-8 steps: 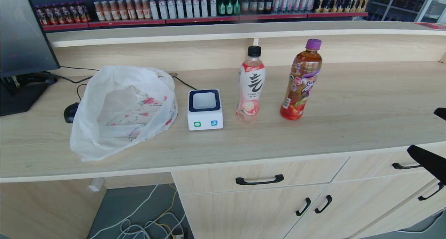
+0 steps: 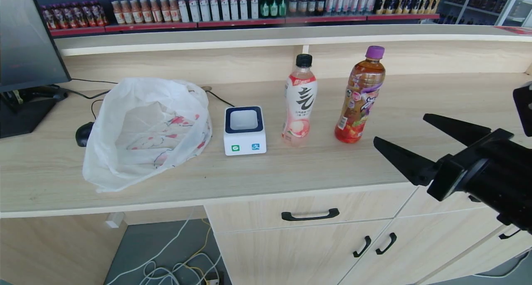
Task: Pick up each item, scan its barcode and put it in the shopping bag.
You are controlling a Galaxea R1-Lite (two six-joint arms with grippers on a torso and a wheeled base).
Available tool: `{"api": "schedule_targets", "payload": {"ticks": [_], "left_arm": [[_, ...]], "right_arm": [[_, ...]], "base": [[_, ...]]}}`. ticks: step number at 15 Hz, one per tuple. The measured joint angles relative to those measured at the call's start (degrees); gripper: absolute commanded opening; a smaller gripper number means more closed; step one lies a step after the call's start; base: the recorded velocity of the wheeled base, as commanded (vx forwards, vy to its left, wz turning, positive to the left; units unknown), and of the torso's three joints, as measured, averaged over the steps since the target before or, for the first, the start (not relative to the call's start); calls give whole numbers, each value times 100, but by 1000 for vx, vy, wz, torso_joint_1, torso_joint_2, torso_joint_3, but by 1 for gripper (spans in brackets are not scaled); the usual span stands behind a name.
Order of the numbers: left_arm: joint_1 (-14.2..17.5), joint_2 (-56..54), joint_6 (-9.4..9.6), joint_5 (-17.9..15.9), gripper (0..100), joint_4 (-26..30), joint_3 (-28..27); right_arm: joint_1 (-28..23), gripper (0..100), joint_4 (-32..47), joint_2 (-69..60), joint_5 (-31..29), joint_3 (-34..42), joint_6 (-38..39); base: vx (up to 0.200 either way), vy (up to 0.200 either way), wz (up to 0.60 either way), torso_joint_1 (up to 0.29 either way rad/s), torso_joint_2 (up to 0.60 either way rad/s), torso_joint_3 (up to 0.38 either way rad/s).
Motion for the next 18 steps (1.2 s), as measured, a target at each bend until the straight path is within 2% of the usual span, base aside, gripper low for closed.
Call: {"api": "schedule_targets", "payload": {"ticks": [2,3,9,13,15,18], "left_arm": [[0,0,0,0,100,0,0],[0,0,-2,0,100,0,0],[0,0,0,0,100,0,0],[0,0,-2,0,100,0,0],[0,0,-2,0,100,-2,0],[0,0,0,0,100,0,0]], "right_arm": [[261,100,-55,179,-1068,-68,9],[344,100,-80,238,-1251,-77,9],[410,100,-88,439,-1303,-157,-60],[477,100,-110,772,-1303,-471,50],[496,100,-338,985,-1303,-600,66],[518,100,-1093,1406,-1292,-708,68]], "base": [[0,0,0,0,0,0],[0,0,0,0,0,0],[0,0,0,0,0,0],[0,0,0,0,0,0],[0,0,0,0,0,0],[0,0,0,0,0,0]]}}
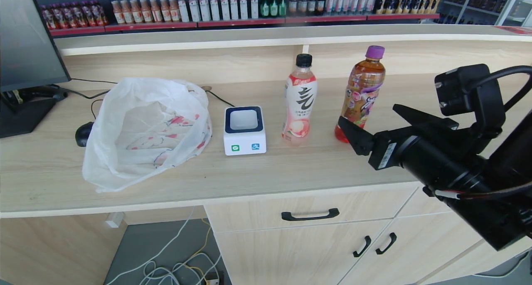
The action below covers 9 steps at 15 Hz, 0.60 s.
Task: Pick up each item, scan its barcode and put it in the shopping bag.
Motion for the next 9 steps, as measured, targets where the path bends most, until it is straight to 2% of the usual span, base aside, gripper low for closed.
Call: {"api": "schedule_targets", "payload": {"ticks": [3,9], "left_arm": [[0,0,-2,0,100,0,0],[0,0,-2,0,100,0,0]], "right_arm": [[30,100,-635,450,6,-85,-191],[85,100,-913,1031,22,-295,-399]], "base": [[0,0,0,0,0,0],[0,0,0,0,0,0]]}}
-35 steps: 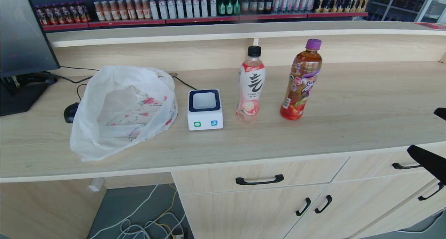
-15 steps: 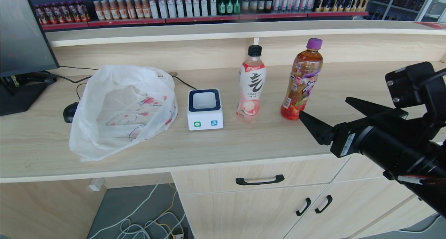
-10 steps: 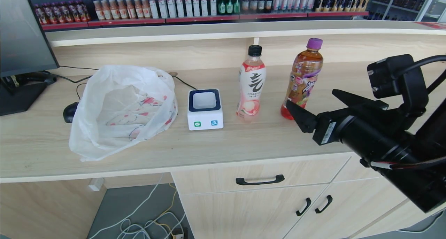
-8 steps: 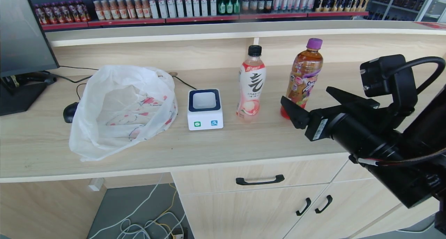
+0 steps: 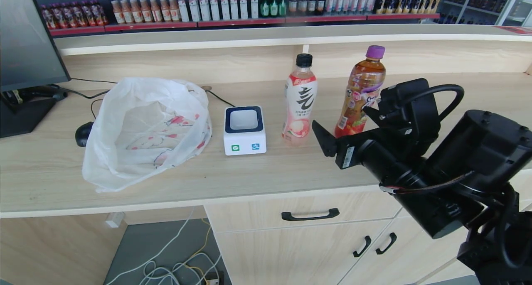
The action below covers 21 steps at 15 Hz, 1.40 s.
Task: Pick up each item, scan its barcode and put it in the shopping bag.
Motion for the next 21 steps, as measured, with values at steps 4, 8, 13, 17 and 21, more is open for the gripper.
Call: {"api": "schedule_targets", "payload": {"ticks": [4,8,13,17,21], "left_arm": [[0,0,0,0,100,0,0],[0,0,0,0,100,0,0],[0,0,2,0,100,0,0],[0,0,2,0,100,0,0],[0,0,0,0,100,0,0]], "right_arm": [[72,100,-118,332,-7,-295,-15],[101,100,-123,772,-7,-881,-6],[38,100,-241,1270,9,-1351,95],[-78,100,-258,1547,-5,-1620,90],[-161,100,-258,1781,-24,-1959,87]], "base": [[0,0,0,0,0,0],[0,0,0,0,0,0],[0,0,0,0,0,0],[0,0,0,0,0,0],[0,0,0,0,0,0]]}}
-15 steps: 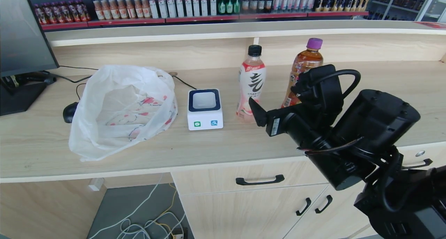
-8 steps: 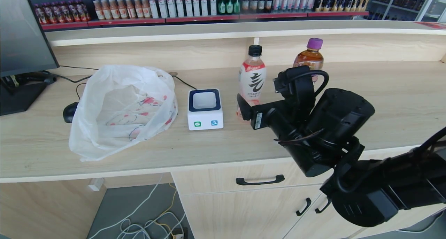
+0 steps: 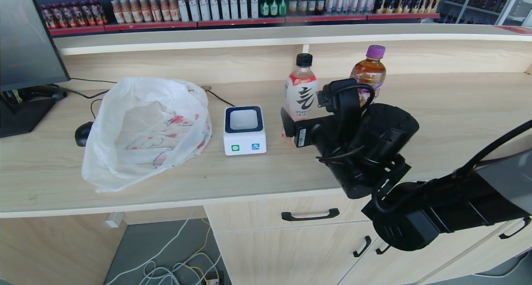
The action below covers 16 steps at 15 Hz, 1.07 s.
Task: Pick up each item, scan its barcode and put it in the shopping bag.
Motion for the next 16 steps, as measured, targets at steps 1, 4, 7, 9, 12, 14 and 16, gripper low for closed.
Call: {"api": "schedule_targets", "payload": {"ticks": [1,4,7,9,12,14,16], "left_arm": [[0,0,0,0,100,0,0],[0,0,2,0,100,0,0],[0,0,0,0,100,0,0],[0,0,2,0,100,-2,0],[0,0,0,-2,100,0,0],[0,0,2,0,100,0,0],[0,0,2,0,100,-2,0]], "right_arm": [[-21,100,1,46,0,-67,1],[-121,100,-62,177,6,-265,9],[-217,100,-158,344,17,-378,-11],[-233,100,-246,490,13,-522,-16],[-272,100,-273,623,27,-638,-10],[-269,100,-278,713,35,-745,1],[-274,100,-276,830,39,-984,0]], "base": [[0,0,0,0,0,0],[0,0,0,0,0,0],[0,0,0,0,0,0],[0,0,0,0,0,0],[0,0,0,0,0,0],[0,0,0,0,0,0],[0,0,0,0,0,0]]}}
